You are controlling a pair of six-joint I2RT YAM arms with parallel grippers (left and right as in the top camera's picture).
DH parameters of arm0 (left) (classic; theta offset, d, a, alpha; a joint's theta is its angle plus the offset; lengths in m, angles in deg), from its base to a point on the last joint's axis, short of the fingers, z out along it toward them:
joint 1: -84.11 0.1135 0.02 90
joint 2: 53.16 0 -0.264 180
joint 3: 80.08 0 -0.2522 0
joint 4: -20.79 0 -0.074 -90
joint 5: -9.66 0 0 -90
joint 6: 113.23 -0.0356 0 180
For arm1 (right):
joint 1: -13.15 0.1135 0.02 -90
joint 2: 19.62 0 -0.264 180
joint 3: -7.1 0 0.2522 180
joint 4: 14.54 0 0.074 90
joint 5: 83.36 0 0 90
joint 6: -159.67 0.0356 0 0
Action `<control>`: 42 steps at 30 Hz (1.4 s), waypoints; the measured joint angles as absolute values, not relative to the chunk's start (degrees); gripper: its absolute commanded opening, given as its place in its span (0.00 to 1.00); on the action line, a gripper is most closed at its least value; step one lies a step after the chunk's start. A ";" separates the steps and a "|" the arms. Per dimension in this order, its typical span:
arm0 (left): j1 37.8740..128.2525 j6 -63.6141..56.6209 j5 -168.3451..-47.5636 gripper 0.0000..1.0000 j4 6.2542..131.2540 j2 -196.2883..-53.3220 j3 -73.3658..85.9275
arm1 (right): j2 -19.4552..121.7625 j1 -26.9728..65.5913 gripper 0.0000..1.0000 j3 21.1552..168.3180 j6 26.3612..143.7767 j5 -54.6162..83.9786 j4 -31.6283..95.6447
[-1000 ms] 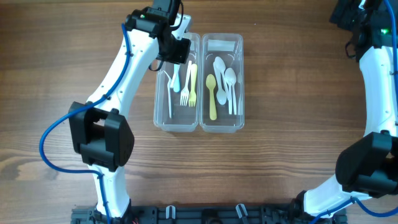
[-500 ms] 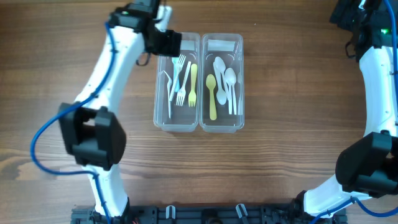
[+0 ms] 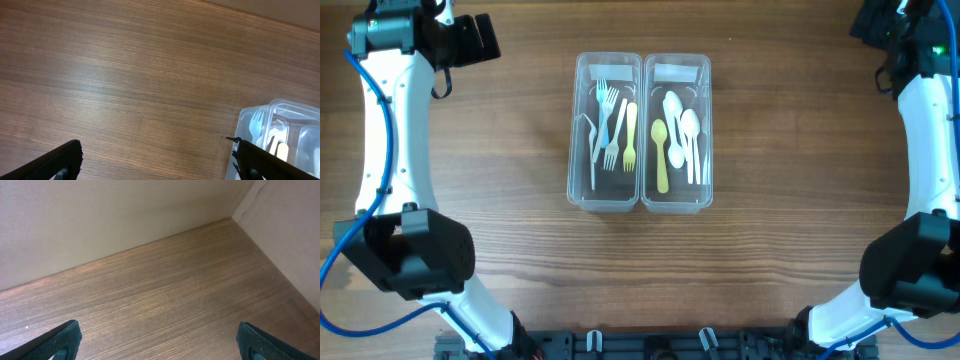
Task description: Pack container
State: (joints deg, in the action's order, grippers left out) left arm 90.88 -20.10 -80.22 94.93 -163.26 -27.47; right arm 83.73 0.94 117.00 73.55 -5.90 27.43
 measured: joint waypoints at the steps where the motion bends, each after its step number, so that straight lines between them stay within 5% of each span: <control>1: 90.88 -20.08 -80.22 1.00 94.93 -163.26 -27.47 | 83.73 0.94 1.00 117.00 73.55 -5.88 27.43; 11: 90.88 -20.08 -80.24 1.00 94.99 -163.26 -27.47 | 79.93 4.22 1.00 116.95 73.55 -6.09 32.08; 17: 90.88 -20.08 -80.24 1.00 94.95 -163.26 -27.44 | 53.57 20.76 0.99 117.46 70.34 -7.25 36.04; 22: 90.88 -20.08 -80.28 1.00 94.99 -163.26 -27.47 | 39.97 23.89 1.00 114.22 68.26 -7.30 41.64; 31: 90.88 -20.08 -80.46 1.00 94.97 -163.26 -27.47 | 6.23 22.80 1.00 67.03 69.77 -4.72 11.10; 37: 90.88 -20.05 -80.44 1.00 94.97 -163.26 -27.47 | 1.99 19.43 1.00 42.29 77.64 -3.45 -7.43; 42: 90.88 -20.05 -80.44 1.00 94.97 -163.26 -27.47 | -2.01 18.56 1.00 35.34 79.06 -1.59 -9.75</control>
State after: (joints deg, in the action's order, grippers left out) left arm 90.88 -20.05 -80.44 94.97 -163.26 -27.47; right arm -2.01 18.56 35.34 79.06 -1.59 -9.75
